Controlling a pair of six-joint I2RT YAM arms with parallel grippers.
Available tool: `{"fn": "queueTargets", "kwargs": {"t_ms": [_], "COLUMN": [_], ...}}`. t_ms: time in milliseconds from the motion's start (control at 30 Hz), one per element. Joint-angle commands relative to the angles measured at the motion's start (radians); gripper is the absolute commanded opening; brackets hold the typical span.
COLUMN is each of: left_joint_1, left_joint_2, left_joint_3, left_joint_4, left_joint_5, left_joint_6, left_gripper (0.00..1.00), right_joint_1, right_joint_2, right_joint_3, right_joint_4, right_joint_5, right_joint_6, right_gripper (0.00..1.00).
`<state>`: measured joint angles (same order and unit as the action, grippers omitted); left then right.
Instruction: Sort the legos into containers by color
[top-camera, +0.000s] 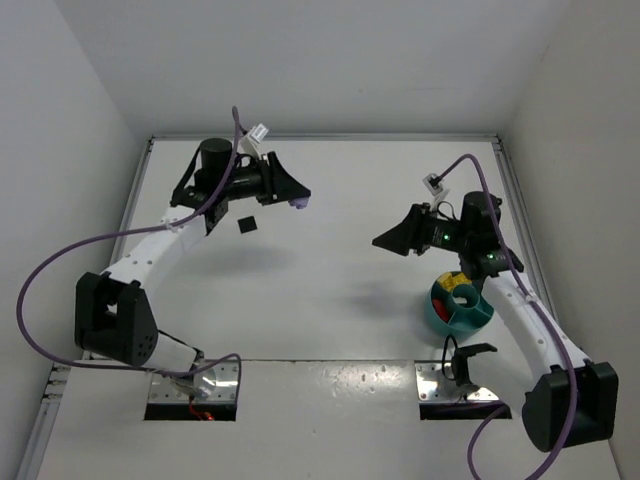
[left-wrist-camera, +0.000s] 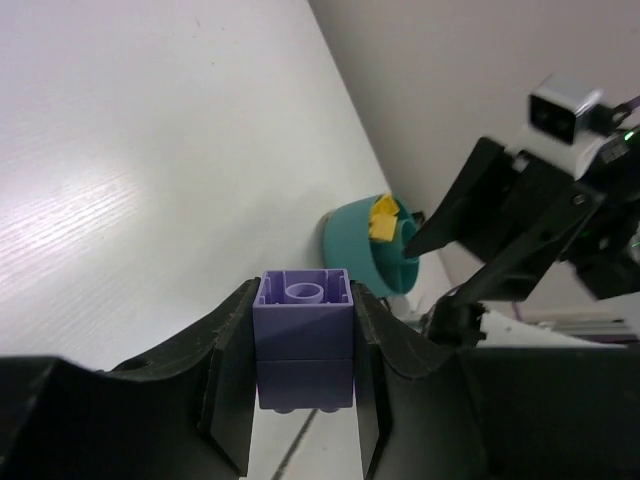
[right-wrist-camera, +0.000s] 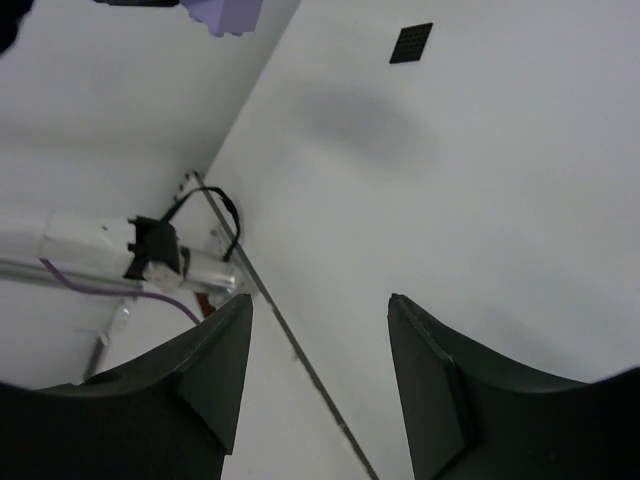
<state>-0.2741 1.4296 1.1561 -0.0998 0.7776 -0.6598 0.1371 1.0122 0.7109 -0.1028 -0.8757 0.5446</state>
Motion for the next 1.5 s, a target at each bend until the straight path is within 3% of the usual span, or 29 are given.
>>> {"fn": "queueTargets", "kwargs": {"t_ms": [0,100,200,333,367,667,1267,1400,1467], "left_joint_1": [0.006,0.006,-0.003,-0.023,-0.024,-0.053,-0.062,-0.062,-0.062], "left_joint_2": [0.061,0.072,0.081,0.094,0.094,0.123,0.092,0.083,0.083], "left_joint_3": [-0.037,-0.143,-0.177,-0.280,-0.280,-0.251,-0.294,-0.294,-0.294], "left_joint_4": [0.160,0.328,0.371,0.775,0.805,0.864,0.899,0.899,0.899], "left_joint_5": [-0.055,0.012,0.026,0.084,0.084,0.084,0.048,0.048,0.048], "left_joint_6": [-0.397,-0.591,-0.627,-0.859,-0.877,-0.952,-0.969,-0.979,-0.979], "left_gripper": [0.00,0.00,0.00,0.00,0.00,0.00,0.00,0.00,0.00], "right_joint_1": [0.024,0.052,0.079,0.128,0.140,0.249,0.309,0.318,0.318], "right_joint_2": [0.040,0.086,0.144,0.204,0.228,0.347,0.440,0.460,0.460], "right_joint_3": [-0.054,-0.045,0.022,0.062,0.076,0.163,0.269,0.269,0.269], "right_joint_4": [0.352,0.400,0.437,0.431,0.431,0.430,0.390,0.402,0.422], "right_joint_5": [0.046,0.055,0.055,0.093,0.093,0.112,0.199,0.199,0.199], "right_joint_6": [0.325,0.419,0.485,0.602,0.621,0.718,0.813,0.813,0.813], "right_gripper": [0.58,0.58,0.60,0.68,0.69,0.72,0.72,0.60,0.58]}}
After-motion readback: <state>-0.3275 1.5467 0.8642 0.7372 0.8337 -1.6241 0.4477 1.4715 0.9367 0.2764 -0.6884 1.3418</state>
